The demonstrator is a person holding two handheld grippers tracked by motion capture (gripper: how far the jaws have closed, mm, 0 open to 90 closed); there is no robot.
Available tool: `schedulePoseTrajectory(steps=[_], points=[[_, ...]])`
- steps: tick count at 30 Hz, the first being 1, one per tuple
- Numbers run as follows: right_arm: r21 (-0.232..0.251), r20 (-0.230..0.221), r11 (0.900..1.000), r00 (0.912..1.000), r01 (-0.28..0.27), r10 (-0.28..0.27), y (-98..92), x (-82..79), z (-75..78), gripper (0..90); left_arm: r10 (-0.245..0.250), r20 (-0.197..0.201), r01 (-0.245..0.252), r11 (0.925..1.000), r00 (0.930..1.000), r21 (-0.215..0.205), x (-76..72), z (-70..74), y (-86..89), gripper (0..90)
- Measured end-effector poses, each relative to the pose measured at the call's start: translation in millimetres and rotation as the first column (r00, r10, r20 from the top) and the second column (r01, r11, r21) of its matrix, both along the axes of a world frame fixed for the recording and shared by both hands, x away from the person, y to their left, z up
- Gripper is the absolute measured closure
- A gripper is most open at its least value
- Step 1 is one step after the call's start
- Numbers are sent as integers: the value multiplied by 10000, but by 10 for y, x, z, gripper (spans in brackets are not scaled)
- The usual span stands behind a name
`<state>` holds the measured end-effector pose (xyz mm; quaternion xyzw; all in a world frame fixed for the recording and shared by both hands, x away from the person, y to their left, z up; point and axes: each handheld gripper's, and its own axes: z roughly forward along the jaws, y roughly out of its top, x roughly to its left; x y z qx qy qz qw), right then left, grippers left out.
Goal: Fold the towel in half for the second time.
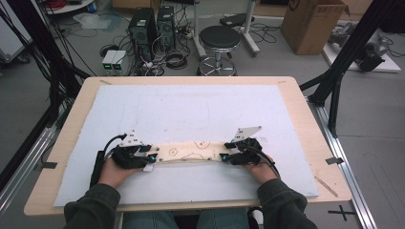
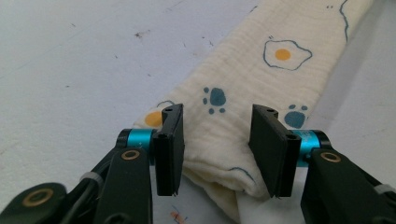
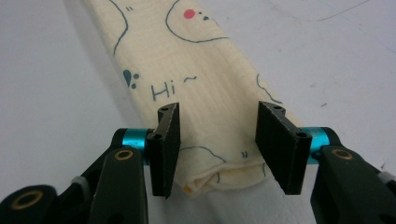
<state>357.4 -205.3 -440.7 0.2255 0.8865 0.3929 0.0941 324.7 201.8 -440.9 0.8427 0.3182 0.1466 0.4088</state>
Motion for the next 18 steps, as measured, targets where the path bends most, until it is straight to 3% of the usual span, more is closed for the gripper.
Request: schedulePoseTrajectory(steps=[8,10,13,15,18], points=[[18,5,10000,10000,-2,2,-1,3,-5,486,32,239,-32,10000,9997,23,-33,-20,-5,541],[194,-171,9998,9998,57,-54,1,12,-8,445,9,251,-11,10000,9997,65,-35,-9,-9,532],[419,-274,9990,9996,120,-108,-5,13,12,416,200,216,-194,9994,9996,-280,-37,74,21,494],[736,-284,9971,9995,177,-157,-34,4,73,408,362,401,-334,9971,9985,-687,-31,160,62,489],[1151,-172,9929,9995,293,-275,-86,30,225,408,559,462,-516,9946,9974,-904,34,262,98,488]])
